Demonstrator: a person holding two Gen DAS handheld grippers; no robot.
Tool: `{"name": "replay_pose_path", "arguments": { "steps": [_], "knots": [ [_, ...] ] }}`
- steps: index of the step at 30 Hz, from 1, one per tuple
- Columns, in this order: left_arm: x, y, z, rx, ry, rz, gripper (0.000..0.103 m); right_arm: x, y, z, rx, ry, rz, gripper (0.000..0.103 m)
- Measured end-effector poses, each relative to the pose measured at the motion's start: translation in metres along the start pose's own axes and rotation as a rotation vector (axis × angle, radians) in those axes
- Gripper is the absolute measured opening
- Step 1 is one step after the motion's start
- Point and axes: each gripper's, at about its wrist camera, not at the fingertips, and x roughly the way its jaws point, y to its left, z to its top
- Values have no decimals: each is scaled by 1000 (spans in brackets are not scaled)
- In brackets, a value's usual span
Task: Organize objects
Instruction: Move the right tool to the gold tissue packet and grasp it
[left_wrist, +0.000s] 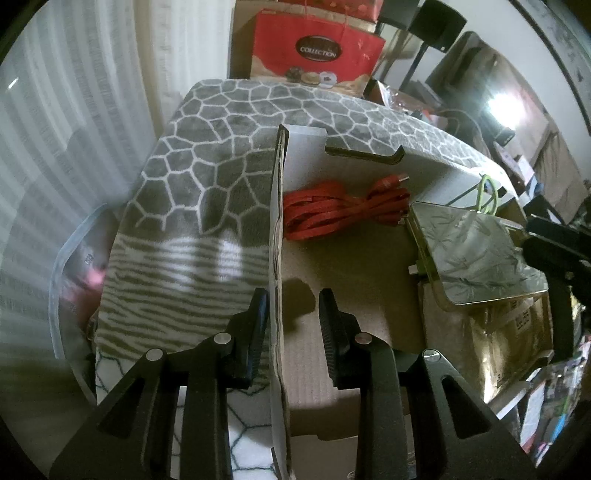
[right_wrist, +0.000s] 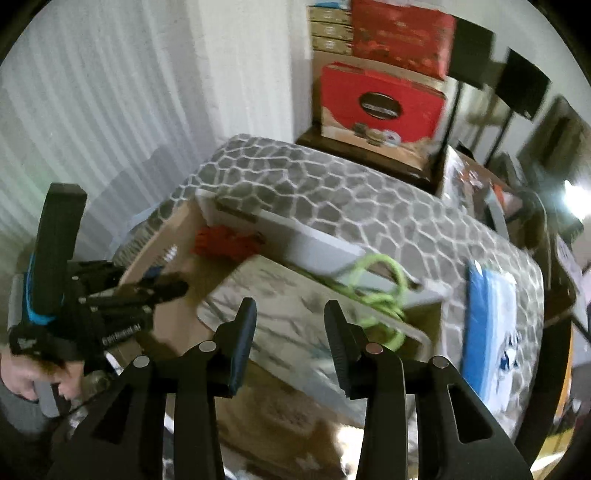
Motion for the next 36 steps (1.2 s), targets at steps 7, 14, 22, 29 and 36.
{"name": "replay_pose_path", "arguments": {
  "steps": [7, 14, 22, 29, 36],
  "knots": [
    [0, -1, -1, -6, -5, -3, 25, -46, -52, -32, 85, -15, -57, 39],
    [0, -2, -2, -8, -2, 0, 25, -72, -113, -78, 200, 9, -181, 48],
    [3, -2, -2, -8, 6, 10, 25, -66, -139, -124, 286, 51, -199, 66],
    [3, -2, -2, -9, 6, 9, 25, -48, -144, -137, 305, 75, -195, 66],
    [4, -2, -3, -14, 9, 3, 25, -31, -147, -144, 309, 98, -157, 35]
  ]
}}
